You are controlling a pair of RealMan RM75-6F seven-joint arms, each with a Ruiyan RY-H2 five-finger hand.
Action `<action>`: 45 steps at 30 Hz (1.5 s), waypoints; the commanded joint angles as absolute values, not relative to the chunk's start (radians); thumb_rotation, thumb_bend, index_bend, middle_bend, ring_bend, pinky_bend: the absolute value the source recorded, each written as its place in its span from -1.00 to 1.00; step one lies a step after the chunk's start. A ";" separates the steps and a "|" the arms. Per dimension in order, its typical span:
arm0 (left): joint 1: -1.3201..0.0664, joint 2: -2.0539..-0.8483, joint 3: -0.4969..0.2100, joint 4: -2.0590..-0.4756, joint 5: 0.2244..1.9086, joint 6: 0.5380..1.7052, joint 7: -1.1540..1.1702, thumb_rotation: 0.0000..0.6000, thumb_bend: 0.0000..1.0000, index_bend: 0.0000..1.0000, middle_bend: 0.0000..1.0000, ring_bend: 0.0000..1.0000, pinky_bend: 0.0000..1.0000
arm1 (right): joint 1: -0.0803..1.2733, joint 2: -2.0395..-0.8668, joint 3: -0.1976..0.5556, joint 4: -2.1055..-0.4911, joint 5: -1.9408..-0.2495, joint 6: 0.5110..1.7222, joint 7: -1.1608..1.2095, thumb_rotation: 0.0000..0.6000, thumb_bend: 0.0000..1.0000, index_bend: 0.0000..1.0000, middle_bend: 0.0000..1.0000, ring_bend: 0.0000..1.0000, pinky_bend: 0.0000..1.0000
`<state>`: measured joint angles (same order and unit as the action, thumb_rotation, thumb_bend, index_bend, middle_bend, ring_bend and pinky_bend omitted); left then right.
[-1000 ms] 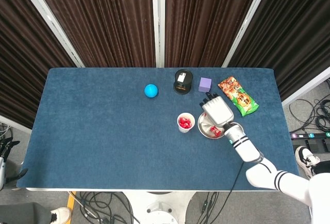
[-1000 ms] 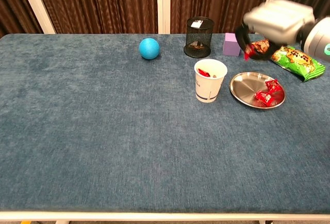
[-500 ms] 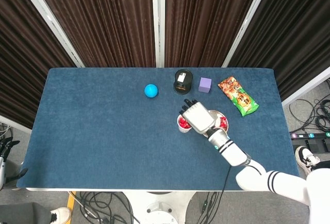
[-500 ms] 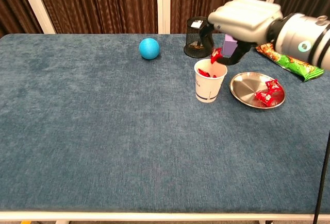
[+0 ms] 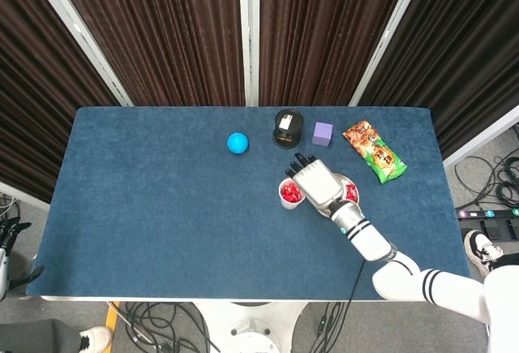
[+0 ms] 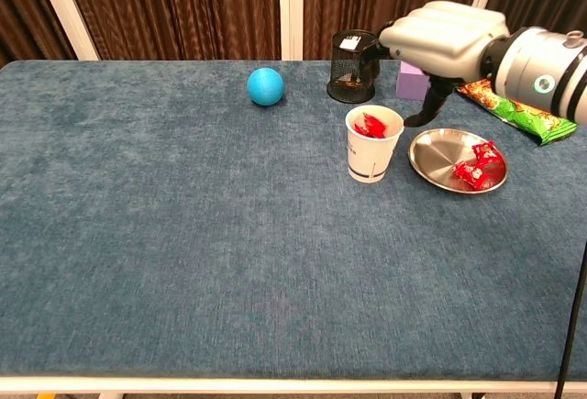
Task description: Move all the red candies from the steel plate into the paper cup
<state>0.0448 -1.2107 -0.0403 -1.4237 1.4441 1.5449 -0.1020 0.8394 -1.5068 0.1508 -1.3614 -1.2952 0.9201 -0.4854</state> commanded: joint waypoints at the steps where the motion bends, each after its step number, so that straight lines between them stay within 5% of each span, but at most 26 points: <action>1: 0.049 -1.211 -0.037 -1.421 1.444 1.546 -0.103 1.00 -1.00 -0.43 -0.50 -0.72 -0.58 | 0.804 -1.473 0.152 -1.370 -1.292 0.962 -0.446 1.00 -0.89 -0.33 -0.37 -0.67 -0.23; 8: 0.043 -1.211 -0.036 -1.424 1.459 1.547 -0.099 1.00 -1.00 -0.43 -0.50 -0.72 -0.58 | 0.738 -1.411 0.087 -1.350 -1.312 0.973 -0.411 1.00 -0.95 -0.21 -0.30 -0.62 -0.21; 17: 0.049 -1.207 -0.029 -1.440 1.466 1.555 -0.084 1.00 -1.00 -0.42 -0.50 -0.72 -0.58 | 0.707 -1.466 0.018 -1.251 -1.326 0.914 -0.397 1.00 -0.74 -0.14 -0.26 -0.62 -0.25; 36: 0.043 -1.200 -0.036 -1.444 1.448 1.538 -0.084 1.00 -1.00 -0.43 -0.50 -0.72 -0.58 | 0.723 -1.575 0.024 -1.097 -1.325 0.836 -0.384 1.00 -0.70 -0.12 -0.24 -0.62 -0.28; 45: 0.044 -1.203 -0.037 -1.438 1.444 1.536 -0.088 1.00 -1.00 -0.43 -0.50 -0.72 -0.58 | 0.725 -1.600 0.031 -1.062 -1.339 0.835 -0.366 1.00 -0.52 0.08 -0.10 -0.60 -0.28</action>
